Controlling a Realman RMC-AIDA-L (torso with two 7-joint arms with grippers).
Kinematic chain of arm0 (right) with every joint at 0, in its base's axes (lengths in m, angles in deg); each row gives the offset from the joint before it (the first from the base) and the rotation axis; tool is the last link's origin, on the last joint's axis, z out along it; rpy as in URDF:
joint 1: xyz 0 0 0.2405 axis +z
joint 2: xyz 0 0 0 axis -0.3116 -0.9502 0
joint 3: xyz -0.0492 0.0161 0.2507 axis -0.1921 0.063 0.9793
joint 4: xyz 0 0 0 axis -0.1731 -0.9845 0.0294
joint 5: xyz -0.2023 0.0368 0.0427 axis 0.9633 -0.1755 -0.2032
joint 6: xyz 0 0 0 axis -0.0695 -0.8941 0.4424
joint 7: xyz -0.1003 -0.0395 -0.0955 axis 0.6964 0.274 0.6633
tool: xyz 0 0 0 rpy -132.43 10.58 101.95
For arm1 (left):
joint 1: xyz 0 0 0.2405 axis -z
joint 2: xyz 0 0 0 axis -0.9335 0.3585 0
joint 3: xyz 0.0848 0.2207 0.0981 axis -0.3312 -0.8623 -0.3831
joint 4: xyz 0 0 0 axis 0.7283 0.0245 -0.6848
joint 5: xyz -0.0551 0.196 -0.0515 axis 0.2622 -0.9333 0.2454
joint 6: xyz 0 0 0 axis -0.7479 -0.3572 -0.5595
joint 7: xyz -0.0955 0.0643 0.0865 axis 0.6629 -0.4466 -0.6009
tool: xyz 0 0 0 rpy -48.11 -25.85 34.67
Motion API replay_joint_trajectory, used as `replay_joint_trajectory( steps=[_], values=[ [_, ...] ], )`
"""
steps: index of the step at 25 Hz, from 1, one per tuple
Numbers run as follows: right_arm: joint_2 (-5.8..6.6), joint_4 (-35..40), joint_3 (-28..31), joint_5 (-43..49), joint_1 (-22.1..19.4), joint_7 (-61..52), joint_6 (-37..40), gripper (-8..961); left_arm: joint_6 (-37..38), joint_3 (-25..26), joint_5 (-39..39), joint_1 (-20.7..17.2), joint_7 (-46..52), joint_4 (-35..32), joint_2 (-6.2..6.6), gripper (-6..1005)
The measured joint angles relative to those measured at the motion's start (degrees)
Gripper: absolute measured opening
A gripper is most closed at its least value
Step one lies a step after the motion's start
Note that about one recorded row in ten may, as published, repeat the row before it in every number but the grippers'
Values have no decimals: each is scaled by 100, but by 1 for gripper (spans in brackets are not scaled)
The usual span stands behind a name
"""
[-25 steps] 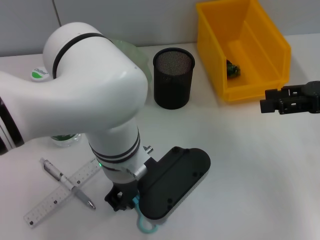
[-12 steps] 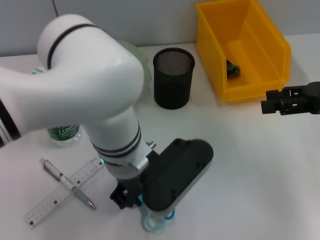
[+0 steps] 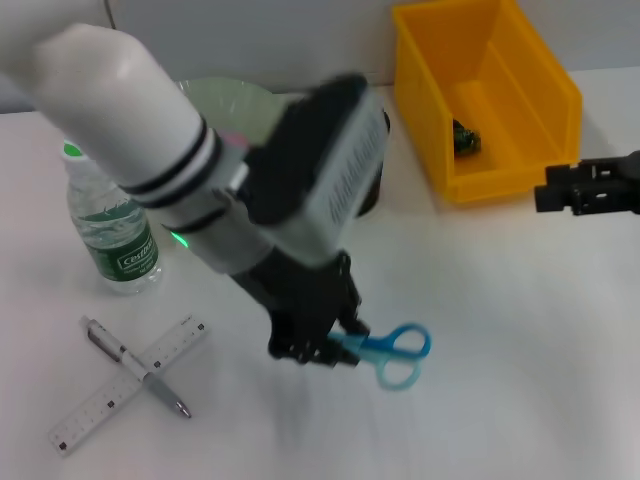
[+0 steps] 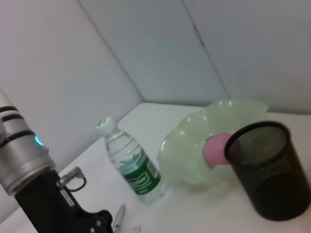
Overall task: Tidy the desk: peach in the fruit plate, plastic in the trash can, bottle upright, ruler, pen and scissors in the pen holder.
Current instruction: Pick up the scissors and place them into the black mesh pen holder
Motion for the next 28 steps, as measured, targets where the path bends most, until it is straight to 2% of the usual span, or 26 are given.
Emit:
replay_joint_trajectory(
  steps=[1,3,7,12,16,19,24,25,28],
  values=[
    [0,0,0,0,0,0,0,778,-109,708,301,-147,2,170,-4,242],
    [1,65,208,8,-66,59,0,778,-277,1017,564,-312,131,156,-5,243],
    [3,80,395,16,-134,172,0,778,-589,1170,888,-535,465,42,-1,245],
    [-38,38,763,1,-307,405,-9,778,-1174,1130,1104,-747,992,-102,-16,248],
    [-179,8,1019,-38,-502,754,-1,778,-1683,1125,1533,-918,1409,-139,-7,250],
    [-205,-25,1027,-42,-542,837,-3,778,-1953,1092,1711,-990,1554,-148,-14,251],
    [-213,-107,1064,-47,-584,885,-3,778,-2593,773,2331,-1106,1814,-154,-18,254],
    [-213,-118,1069,-49,-585,893,6,778,-3034,566,2708,-1214,1880,-159,-17,254],
    [-213,-118,1072,-51,-588,914,13,778,-3679,179,3310,-1397,1810,-164,-14,256]
  ],
)
